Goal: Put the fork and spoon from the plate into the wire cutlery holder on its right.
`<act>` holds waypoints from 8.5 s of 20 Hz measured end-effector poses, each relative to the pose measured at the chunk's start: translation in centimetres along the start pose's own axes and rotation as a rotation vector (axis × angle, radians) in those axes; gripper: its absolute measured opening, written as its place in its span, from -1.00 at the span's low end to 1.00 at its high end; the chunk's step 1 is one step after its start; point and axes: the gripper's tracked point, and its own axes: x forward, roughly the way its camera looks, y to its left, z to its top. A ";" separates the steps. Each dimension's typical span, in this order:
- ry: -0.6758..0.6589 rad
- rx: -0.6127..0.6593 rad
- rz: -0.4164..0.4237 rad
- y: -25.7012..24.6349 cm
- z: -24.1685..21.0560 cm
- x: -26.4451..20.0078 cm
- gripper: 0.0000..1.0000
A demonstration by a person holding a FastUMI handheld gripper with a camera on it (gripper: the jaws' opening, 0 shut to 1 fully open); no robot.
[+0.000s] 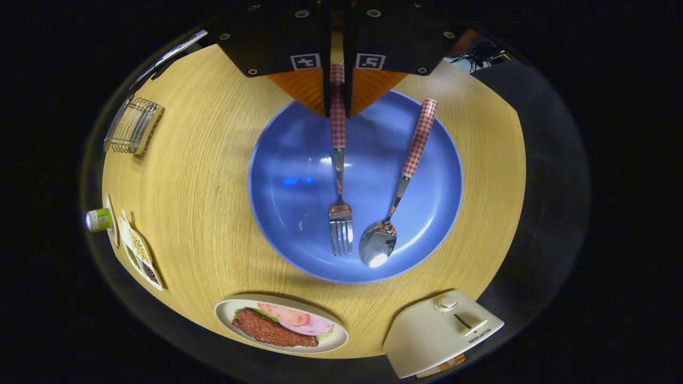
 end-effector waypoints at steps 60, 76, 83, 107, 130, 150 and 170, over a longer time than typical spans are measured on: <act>0.279 0.254 0.028 -30.4 -9.6 -13.1 -0.73; -0.080 0.371 0.083 -26.8 -3.9 -16.5 -0.25; -0.126 0.358 0.080 -22.5 -2.9 -16.2 0.67; -0.019 0.195 0.198 3.3 3.2 -7.0 0.81; 0.066 0.143 0.022 7.7 2.7 1.8 -0.70; -0.031 0.192 0.048 -6.4 -0.8 -8.5 -0.81; 0.072 0.367 -0.056 -27.2 -12.3 -12.9 -0.82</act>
